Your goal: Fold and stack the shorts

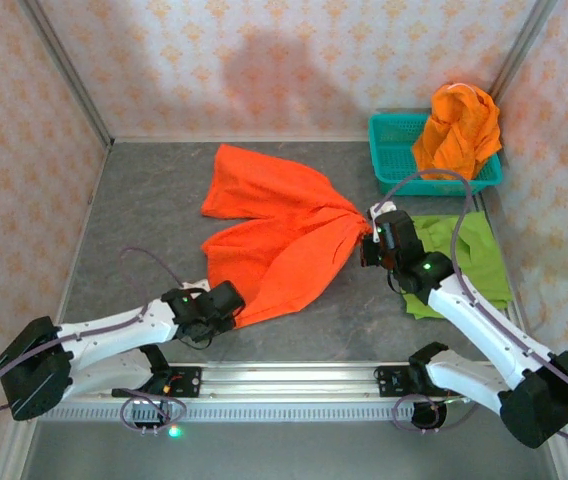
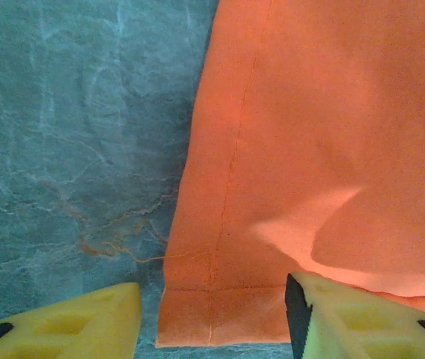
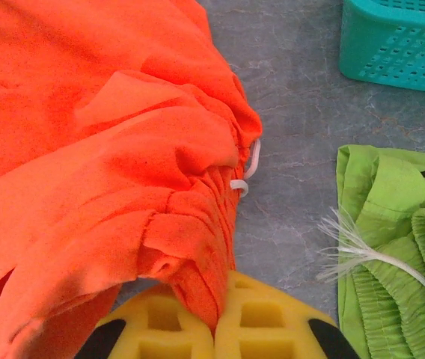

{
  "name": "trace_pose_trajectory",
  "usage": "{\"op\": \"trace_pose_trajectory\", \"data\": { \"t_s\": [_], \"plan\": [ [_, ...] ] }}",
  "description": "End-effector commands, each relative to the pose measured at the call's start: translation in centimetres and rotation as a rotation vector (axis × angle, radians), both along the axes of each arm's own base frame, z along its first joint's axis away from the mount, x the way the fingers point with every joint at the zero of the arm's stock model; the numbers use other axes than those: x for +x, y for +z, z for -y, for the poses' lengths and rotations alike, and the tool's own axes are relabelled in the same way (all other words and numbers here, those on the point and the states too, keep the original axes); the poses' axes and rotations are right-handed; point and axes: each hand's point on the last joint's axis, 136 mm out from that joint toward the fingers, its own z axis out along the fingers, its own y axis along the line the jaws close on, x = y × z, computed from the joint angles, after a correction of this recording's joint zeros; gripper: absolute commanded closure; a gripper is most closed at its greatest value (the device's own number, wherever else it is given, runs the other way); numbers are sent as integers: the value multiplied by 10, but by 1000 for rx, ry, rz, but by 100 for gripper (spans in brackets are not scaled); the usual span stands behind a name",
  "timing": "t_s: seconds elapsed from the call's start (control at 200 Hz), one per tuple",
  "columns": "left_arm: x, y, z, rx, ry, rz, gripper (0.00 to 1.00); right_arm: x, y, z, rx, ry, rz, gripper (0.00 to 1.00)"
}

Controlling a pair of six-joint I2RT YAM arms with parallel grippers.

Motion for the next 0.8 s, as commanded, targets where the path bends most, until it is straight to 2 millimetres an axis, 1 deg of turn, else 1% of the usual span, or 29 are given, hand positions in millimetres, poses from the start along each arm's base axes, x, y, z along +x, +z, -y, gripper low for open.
{"op": "trace_pose_trajectory", "data": {
  "t_s": [0.0, 0.27, 0.33, 0.355, 0.47, 0.621, 0.716, 0.791],
  "plan": [
    [4, 3, 9, -9, -40, 0, 47, 3, 2, 5, -20, -30, 18, 100],
    [6, 0, 7, 15, -49, 3, 57, 4, -1, 6, -29, -37, 12, 100],
    [10, 2, 7, 27, -55, 18, 62, 4, -2, 7, -31, -38, 8, 100],
    [11, 3, 5, 35, -56, 23, 65, 4, -2, 6, -31, -37, 9, 100],
    [20, 13, 3, 70, -70, 65, 80, 4, -2, 6, -33, -38, 6, 100],
    [35, 28, -4, 119, -70, 122, 100, 4, -2, 9, -39, -50, 4, 100],
    [48, 43, -11, 124, -50, 163, 100, 5, -2, 14, -41, -89, 4, 100],
    [64, 61, -18, 119, -28, 211, 100, 8, 0, 21, -32, -156, 15, 100]
  ]
}}
